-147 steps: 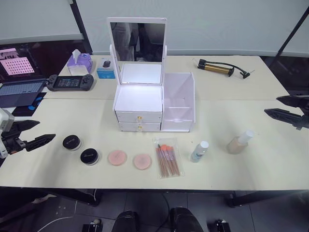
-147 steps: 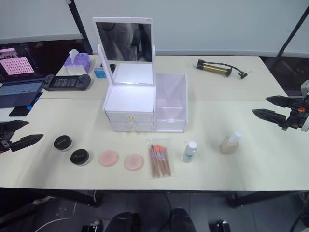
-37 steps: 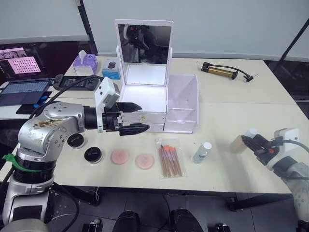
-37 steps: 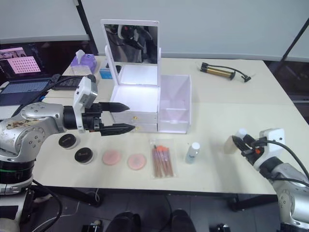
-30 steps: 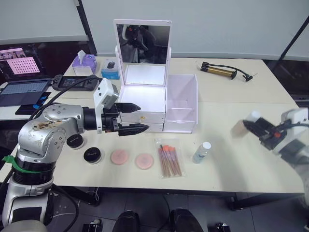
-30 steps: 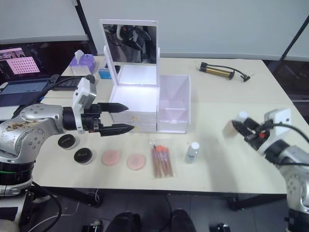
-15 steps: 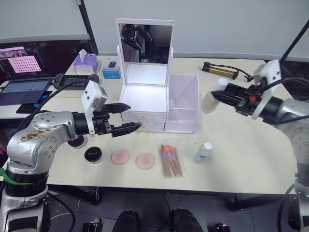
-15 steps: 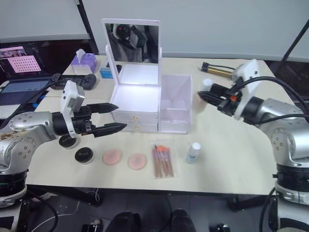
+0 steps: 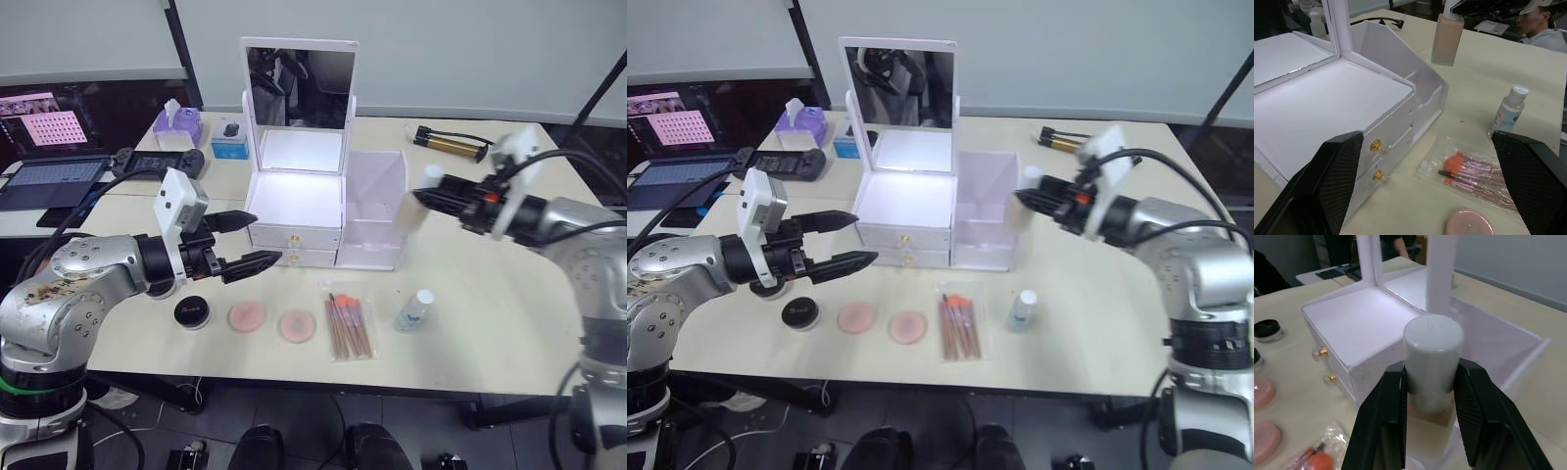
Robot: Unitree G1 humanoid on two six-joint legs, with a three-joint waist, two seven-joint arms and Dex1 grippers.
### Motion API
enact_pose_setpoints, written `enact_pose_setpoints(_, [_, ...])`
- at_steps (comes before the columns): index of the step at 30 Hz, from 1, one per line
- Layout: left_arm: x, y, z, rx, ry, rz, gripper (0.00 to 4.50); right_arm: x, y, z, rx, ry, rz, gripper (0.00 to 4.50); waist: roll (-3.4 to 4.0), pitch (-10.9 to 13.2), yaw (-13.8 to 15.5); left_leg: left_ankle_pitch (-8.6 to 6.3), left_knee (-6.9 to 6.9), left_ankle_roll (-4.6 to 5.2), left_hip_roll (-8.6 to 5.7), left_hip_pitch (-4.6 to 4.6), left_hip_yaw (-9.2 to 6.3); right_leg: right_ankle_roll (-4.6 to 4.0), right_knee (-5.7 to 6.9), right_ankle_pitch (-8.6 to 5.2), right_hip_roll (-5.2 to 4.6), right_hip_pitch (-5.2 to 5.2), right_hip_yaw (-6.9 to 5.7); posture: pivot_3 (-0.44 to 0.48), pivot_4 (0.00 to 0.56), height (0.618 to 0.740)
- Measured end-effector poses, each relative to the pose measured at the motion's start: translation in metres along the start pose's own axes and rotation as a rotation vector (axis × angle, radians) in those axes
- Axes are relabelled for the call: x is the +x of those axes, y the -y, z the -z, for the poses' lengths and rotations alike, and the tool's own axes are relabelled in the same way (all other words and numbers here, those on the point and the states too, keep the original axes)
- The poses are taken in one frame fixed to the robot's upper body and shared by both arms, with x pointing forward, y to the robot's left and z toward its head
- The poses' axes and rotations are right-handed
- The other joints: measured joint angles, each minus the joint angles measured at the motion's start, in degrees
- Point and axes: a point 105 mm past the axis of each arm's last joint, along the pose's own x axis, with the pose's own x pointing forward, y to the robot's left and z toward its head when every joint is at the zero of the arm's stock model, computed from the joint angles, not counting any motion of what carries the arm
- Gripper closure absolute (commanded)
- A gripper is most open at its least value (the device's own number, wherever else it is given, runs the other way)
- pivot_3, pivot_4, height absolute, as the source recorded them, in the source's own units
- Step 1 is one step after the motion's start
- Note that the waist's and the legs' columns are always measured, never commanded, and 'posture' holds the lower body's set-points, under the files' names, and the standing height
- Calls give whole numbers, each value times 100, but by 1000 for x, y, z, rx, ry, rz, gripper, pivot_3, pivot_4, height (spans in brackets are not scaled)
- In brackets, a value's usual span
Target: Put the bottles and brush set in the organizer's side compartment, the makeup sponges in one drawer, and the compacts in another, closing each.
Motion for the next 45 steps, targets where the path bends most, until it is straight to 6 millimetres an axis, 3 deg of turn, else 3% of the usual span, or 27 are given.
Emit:
enact_pose_setpoints(2, [0,-1,-1,0,1,2,0,-20,12,18,39,-35,51,3475,-4,0,11,0,1,1,-1,0,2,2,0,1,0,0,3,0,150,732])
enact_pose_setpoints(6, [5,-1,-4,5,-1,33,0,-40,16,50,88,-84,103,3475,-4,0,-36,0,-1,0,1,5,1,2,6,2,7,-2,12,0,150,732])
enact_pose_setpoints(14, [12,3,-10,-1,8,112,0,-51,2,111,146,-147,199,3475,-3,0,-111,2,-4,-3,0,3,2,3,6,1,7,-4,14,0,150,732])
enact_pose_setpoints(21, [12,5,-12,-11,22,152,0,-53,-7,114,80,-124,223,3475,-3,0,-118,2,-3,-4,0,8,2,4,7,1,7,-1,14,0,150,732])
enact_pose_setpoints(31, [15,5,-8,-27,7,182,0,-64,-12,88,128,-23,226,53,-4,0,-103,2,-3,-4,-1,8,1,3,6,1,7,2,14,0,150,732])
enact_pose_setpoints(43, [16,4,-7,-8,18,183,0,-58,-19,102,127,-98,229,19,-4,0,-107,2,-3,-4,-2,8,1,4,6,1,6,0,14,0,150,732])
enact_pose_setpoints(45, [16,4,-7,-8,17,184,0,-57,-19,105,141,-98,233,394,-4,0,-105,2,-3,-4,-2,8,1,4,6,1,6,0,14,0,150,732])
